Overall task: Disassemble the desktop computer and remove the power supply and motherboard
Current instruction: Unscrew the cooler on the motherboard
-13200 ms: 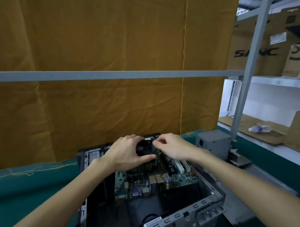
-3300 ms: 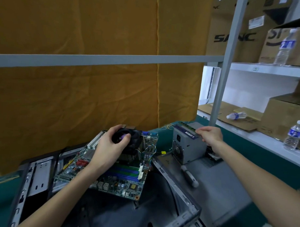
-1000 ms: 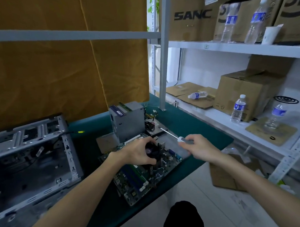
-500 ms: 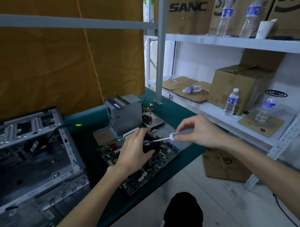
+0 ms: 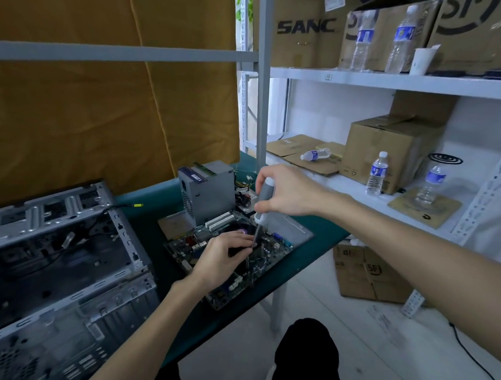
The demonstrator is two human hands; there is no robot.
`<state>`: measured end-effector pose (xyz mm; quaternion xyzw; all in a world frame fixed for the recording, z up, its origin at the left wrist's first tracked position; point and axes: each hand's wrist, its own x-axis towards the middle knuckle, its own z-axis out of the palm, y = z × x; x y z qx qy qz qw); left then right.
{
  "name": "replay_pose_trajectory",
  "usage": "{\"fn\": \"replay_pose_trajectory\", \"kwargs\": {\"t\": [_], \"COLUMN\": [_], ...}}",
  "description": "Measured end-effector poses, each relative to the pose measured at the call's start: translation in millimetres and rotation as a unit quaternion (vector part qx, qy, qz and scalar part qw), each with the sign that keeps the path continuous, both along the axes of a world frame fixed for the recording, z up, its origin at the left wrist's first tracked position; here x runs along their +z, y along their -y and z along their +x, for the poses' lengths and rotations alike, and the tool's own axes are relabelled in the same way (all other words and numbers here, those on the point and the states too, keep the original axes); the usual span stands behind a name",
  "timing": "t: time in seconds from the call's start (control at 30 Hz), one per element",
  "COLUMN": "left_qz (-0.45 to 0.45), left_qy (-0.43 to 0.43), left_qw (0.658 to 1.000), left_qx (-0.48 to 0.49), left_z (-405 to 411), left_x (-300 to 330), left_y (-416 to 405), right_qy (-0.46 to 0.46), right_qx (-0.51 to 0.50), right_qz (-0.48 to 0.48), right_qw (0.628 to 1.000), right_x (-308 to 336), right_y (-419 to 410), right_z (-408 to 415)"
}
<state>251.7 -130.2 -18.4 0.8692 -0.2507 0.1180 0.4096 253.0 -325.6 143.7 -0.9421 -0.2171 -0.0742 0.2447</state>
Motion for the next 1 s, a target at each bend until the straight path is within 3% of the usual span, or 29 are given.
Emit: {"fn": "replay_pose_trajectory", "kwargs": {"t": [0.17,0.3,0.53,0.77,0.87,1.0], "left_qz": [-0.004,-0.062,-0.061,-0.012,-0.043,-0.062], "left_qy": [-0.002,-0.022,-0.006,0.015,0.015,0.053], "left_qw": [1.0,0.998,0.998,0.999,0.998,0.996], "left_qx": [-0.01,-0.004,-0.008,0.036,0.039,0.031], "left_z": [4.4,7.9,9.5,3.7,0.9,1.2], "left_x": [-8.1,-11.6,-14.2,-16.0,-15.9,-18.2], "left_y": [-4.3,-6.4,-6.7,-8.1,-4.7,-2.1], "right_qy": [-0.001,0.024,0.027,0.035,0.078,-0.052], "right_qx": [0.004,0.003,0.011,0.023,-0.01,0.022], "right_qz": [-0.013,-0.015,-0.036,-0.196,-0.249,-0.236], "right_qw": [1.0,1.0,0.999,0.98,0.965,0.97], "right_x": [-12.0,-8.0,-5.8,16.0,21.1,32.6], "right_y": [-10.4,-11.6,-17.0,-42.6,-50.3,-54.7], "right_z": [12.6,17.7,19.9,20.2,17.6,15.9]}}
